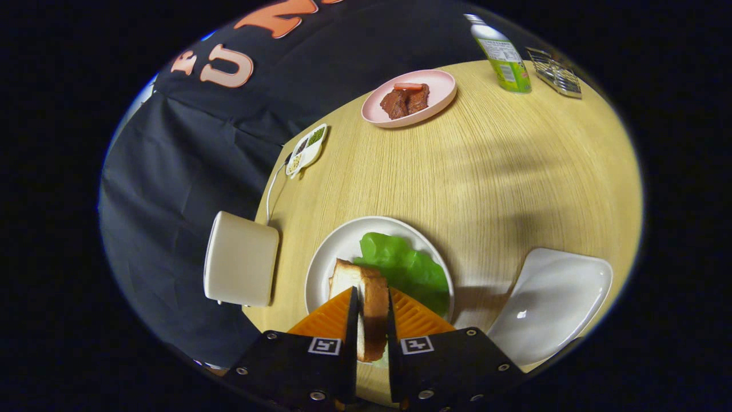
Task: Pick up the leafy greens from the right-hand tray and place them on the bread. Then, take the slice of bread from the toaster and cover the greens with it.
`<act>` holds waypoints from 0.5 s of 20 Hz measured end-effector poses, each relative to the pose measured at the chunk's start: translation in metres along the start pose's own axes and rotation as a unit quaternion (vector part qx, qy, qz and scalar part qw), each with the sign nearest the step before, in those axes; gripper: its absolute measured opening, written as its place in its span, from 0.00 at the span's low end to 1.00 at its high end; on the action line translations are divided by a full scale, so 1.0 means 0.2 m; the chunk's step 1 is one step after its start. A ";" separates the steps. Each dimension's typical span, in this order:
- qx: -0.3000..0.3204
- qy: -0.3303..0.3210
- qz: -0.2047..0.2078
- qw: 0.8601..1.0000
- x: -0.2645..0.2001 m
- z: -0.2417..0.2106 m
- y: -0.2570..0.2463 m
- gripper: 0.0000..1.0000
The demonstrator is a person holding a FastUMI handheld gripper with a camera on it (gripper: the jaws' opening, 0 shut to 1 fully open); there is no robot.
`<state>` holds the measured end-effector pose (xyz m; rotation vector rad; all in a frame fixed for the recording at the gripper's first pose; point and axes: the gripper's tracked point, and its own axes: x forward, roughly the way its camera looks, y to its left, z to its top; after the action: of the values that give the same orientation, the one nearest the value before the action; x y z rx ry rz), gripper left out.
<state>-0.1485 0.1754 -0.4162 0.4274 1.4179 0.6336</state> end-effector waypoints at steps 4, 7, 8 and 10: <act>-0.035 -0.002 -0.049 0.998 -0.04 0.00 -0.08 0.44; -0.066 -0.022 -0.062 0.996 -0.11 0.05 -0.06 0.59; -0.073 -0.030 -0.064 0.995 -0.14 0.08 -0.05 0.61; -0.091 -0.059 -0.070 0.992 -0.22 0.16 0.00 0.65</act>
<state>-0.1181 0.1501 -0.3789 0.2162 1.2541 0.6074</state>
